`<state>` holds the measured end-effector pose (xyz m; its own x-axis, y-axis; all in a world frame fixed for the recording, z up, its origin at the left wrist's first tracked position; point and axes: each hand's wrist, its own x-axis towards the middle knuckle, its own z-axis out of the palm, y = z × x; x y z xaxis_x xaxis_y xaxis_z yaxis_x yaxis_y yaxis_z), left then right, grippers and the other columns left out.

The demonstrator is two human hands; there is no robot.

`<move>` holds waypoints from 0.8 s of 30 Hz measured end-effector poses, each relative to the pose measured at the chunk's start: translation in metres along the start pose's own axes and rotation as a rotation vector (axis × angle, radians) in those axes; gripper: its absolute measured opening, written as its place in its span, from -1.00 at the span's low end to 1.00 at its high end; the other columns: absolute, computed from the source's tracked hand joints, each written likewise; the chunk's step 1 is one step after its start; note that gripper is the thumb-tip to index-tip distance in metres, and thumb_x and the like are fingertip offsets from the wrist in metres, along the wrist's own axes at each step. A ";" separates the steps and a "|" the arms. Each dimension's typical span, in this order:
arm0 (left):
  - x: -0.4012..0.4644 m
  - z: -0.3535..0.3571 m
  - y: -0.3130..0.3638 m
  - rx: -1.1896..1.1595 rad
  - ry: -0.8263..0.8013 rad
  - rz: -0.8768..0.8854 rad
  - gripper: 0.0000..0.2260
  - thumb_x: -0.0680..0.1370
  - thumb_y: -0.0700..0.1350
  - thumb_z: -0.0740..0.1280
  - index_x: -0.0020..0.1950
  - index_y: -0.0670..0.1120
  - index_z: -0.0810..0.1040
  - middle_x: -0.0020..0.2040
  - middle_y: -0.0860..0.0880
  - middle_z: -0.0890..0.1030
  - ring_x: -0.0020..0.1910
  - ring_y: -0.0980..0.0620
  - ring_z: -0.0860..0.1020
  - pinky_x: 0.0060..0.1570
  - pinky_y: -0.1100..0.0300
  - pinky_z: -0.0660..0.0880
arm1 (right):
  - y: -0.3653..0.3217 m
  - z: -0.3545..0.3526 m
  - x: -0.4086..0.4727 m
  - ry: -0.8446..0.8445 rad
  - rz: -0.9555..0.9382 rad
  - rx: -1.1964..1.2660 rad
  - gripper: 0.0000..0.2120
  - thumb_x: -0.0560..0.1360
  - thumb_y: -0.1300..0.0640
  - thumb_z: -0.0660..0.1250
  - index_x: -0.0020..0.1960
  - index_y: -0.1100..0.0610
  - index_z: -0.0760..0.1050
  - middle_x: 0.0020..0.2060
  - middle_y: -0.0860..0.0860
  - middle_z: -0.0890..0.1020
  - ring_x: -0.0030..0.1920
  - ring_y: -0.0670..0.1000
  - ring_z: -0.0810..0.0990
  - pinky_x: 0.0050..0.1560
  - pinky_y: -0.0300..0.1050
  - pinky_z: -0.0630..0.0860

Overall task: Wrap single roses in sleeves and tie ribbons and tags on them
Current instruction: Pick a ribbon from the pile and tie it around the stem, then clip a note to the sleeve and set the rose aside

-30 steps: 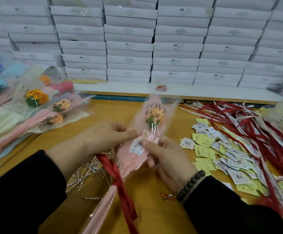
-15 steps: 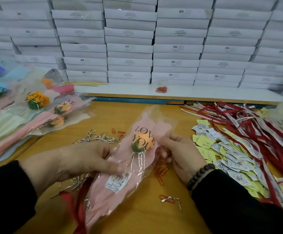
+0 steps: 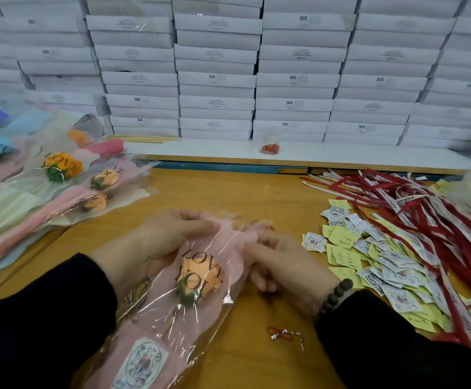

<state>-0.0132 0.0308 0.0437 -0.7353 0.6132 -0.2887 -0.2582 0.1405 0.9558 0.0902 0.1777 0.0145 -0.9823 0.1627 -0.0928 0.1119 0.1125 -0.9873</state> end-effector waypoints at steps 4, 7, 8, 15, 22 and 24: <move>0.002 0.003 -0.010 -0.027 -0.002 0.006 -0.90 0.46 -0.32 0.32 -0.06 -0.32 0.56 -0.31 -0.17 0.59 -0.47 0.02 0.54 -0.42 0.26 0.53 | 0.000 -0.005 0.004 0.193 0.052 0.053 -0.71 0.46 -0.11 0.31 -0.07 0.12 0.56 -0.54 -0.01 0.53 -0.62 -0.14 0.35 -0.59 -0.34 0.27; 0.002 0.003 -0.014 -0.018 -0.008 -0.020 -0.81 0.45 -0.31 0.33 0.03 -0.36 0.54 -0.28 -0.18 0.59 -0.44 0.01 0.54 -0.45 0.27 0.52 | 0.002 -0.007 0.005 0.188 0.054 0.073 -0.96 0.47 0.24 0.36 -0.09 0.20 0.55 -0.60 -0.06 0.44 -0.65 -0.17 0.34 -0.61 -0.38 0.27; 0.002 0.002 -0.013 -0.026 -0.019 -0.031 -0.84 0.45 -0.31 0.33 -0.01 -0.35 0.55 -0.28 -0.17 0.59 -0.45 0.00 0.54 -0.46 0.28 0.52 | 0.003 -0.008 0.005 0.176 0.045 0.067 -0.95 0.44 0.30 0.37 -0.11 0.21 0.54 -0.57 -0.05 0.45 -0.64 -0.17 0.33 -0.60 -0.38 0.26; 0.005 -0.009 -0.005 -0.029 -0.099 -0.087 -0.60 0.25 -0.19 0.49 0.02 -0.32 0.59 -0.21 -0.22 0.65 -0.39 -0.05 0.61 -0.34 0.18 0.60 | -0.001 -0.003 0.003 0.088 0.025 0.016 -0.86 0.41 0.37 0.39 -0.05 0.24 0.53 -0.58 -0.09 0.51 -0.65 -0.19 0.38 -0.62 -0.40 0.27; 0.005 -0.013 -0.015 -0.116 0.025 0.021 -0.58 0.20 -0.18 0.47 0.00 -0.34 0.59 -0.25 -0.24 0.64 -0.46 -0.03 0.58 -0.42 0.21 0.56 | 0.000 -0.044 0.009 0.413 -0.044 -0.356 -0.92 0.47 0.26 0.35 -0.16 0.11 0.53 -0.30 -0.01 0.60 -0.48 -0.21 0.46 -0.51 -0.40 0.33; 0.004 -0.010 -0.016 -0.103 0.029 0.030 -0.63 0.22 -0.18 0.47 -0.04 -0.33 0.61 -0.23 -0.26 0.63 -0.46 -0.03 0.57 -0.41 0.22 0.55 | 0.008 -0.067 0.011 0.589 -0.120 -0.740 -0.90 0.49 0.21 0.33 -0.15 0.03 0.53 -0.21 -0.07 0.58 -0.33 -0.19 0.45 -0.36 -0.31 0.34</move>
<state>-0.0186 0.0229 0.0266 -0.7609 0.5933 -0.2628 -0.2976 0.0409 0.9538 0.0905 0.2462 0.0146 -0.7824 0.5547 0.2832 0.2803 0.7196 -0.6353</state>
